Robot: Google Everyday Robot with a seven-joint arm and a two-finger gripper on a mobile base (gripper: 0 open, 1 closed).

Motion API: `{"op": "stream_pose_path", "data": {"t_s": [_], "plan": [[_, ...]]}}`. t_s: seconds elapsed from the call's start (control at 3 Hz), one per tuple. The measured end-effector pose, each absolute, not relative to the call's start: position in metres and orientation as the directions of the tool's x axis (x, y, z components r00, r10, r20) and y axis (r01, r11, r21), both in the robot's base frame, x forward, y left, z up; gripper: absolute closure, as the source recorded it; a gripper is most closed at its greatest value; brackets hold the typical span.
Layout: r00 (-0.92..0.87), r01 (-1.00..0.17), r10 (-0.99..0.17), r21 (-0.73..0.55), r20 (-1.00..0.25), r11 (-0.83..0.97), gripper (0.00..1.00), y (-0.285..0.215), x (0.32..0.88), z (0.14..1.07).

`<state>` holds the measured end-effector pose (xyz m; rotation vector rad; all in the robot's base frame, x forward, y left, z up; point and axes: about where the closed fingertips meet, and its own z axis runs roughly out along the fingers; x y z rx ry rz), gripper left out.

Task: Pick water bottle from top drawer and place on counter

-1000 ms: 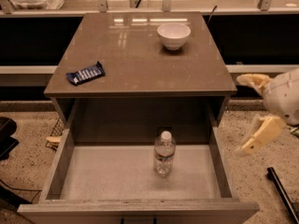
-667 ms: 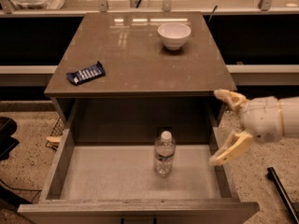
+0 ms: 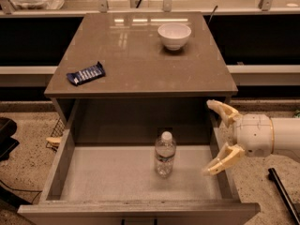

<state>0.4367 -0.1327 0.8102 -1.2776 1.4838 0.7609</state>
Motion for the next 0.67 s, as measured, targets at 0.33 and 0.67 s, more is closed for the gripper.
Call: {"op": "stream_pose_path", "data": {"t_s": [0.33,0.67], "plan": [[0.045,-0.958,-0.357,-0.142,-0.933,0.248,0.0,-0.124,0.437,0.797],[0.053,-0.961,-0.353,-0.143,-0.934,0.235,0.0,-0.107,0.447,0.763]]}}
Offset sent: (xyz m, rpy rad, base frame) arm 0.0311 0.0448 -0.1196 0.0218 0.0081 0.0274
